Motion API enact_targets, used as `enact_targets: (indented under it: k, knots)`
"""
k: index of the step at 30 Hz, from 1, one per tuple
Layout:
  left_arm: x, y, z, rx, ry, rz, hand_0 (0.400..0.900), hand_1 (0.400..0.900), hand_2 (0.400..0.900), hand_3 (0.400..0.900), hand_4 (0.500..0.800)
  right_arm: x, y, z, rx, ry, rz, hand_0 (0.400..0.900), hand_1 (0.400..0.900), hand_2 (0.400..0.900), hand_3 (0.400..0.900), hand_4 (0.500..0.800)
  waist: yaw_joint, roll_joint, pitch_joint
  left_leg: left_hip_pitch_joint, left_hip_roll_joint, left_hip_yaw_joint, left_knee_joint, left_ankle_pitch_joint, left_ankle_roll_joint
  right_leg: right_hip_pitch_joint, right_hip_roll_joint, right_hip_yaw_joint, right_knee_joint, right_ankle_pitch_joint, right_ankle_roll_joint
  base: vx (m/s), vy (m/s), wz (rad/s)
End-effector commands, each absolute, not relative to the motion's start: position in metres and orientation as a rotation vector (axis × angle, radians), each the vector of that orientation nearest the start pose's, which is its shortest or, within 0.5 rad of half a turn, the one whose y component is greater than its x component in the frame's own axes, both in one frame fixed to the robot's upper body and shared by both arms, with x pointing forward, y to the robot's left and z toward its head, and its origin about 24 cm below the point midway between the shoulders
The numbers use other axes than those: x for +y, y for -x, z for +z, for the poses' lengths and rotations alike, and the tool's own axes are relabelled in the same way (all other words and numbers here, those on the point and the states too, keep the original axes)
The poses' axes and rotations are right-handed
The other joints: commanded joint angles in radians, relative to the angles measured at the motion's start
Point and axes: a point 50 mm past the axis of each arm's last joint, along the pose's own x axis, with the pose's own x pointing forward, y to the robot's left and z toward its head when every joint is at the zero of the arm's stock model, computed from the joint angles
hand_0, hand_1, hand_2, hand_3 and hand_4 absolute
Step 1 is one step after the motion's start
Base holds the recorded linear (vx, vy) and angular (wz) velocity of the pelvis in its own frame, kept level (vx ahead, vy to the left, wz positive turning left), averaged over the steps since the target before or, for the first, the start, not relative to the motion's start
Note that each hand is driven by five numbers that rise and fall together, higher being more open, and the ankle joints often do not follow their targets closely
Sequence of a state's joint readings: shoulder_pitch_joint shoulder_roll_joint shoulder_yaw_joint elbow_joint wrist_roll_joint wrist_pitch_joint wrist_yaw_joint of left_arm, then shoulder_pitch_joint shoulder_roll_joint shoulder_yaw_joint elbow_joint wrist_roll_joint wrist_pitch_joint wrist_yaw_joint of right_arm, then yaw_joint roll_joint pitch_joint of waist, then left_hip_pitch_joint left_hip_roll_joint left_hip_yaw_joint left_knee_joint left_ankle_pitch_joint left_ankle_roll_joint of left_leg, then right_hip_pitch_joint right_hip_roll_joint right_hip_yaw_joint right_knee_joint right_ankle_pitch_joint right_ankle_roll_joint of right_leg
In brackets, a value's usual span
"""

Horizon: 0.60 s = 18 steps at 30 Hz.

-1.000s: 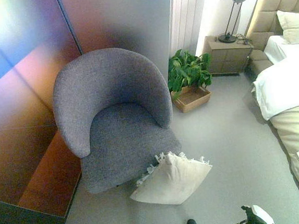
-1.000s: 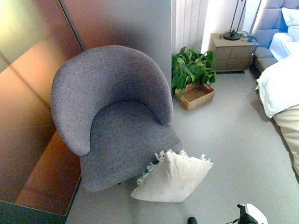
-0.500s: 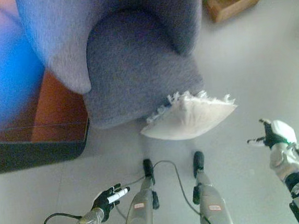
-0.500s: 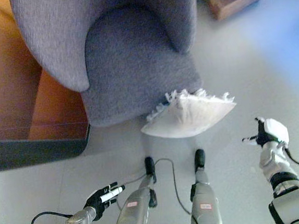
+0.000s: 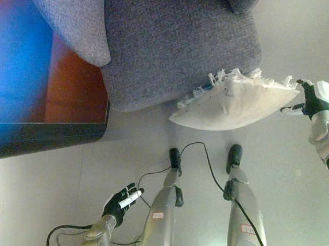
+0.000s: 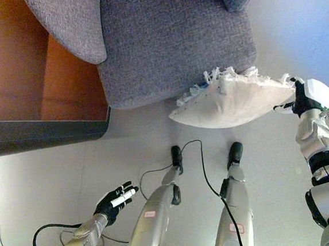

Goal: Pick up the pillow and put it on the sofa.

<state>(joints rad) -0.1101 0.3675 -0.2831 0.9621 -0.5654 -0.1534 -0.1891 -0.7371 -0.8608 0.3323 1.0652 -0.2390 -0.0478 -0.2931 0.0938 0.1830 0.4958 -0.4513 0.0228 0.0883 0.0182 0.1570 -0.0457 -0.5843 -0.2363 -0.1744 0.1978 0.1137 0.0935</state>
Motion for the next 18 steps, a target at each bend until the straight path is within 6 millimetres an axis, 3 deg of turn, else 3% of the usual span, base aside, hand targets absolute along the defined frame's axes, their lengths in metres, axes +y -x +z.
enact_targets:
  k: [1,12,18]
  knots:
    - [0.255,-0.163,-0.112,0.745,0.103,0.04,0.9,0.9,0.9,0.9,0.8,-0.4,-0.323,0.203,0.125,1.348,-0.61,0.9,0.9,0.9,0.9,0.8,0.009,0.053,0.024,-0.129,-0.061,-0.033,0.148,-0.057,0.011,-0.055,0.064,-0.063,0.192,-0.172,-0.039,-0.01,0.099,-0.04]
    - [0.257,-0.149,-0.112,0.731,0.155,0.036,0.9,0.9,0.9,0.9,0.8,-0.382,-0.338,0.246,0.04,1.445,-0.524,0.9,0.9,0.9,0.9,0.8,0.035,0.087,0.024,-0.196,-0.064,-0.04,0.207,-0.08,0.007,-0.134,0.047,-0.04,0.295,-0.24,-0.047,0.01,0.045,0.04]
    - [0.258,-0.145,-0.111,0.716,0.177,0.04,0.9,0.9,0.9,0.9,0.8,-0.361,-0.35,0.267,-0.026,1.505,-0.45,0.9,0.9,0.9,0.9,0.8,0.056,0.092,0.024,-0.222,-0.062,-0.047,0.21,-0.073,0.007,-0.162,0.045,-0.043,0.312,-0.247,-0.049,0.0,0.0,0.0]
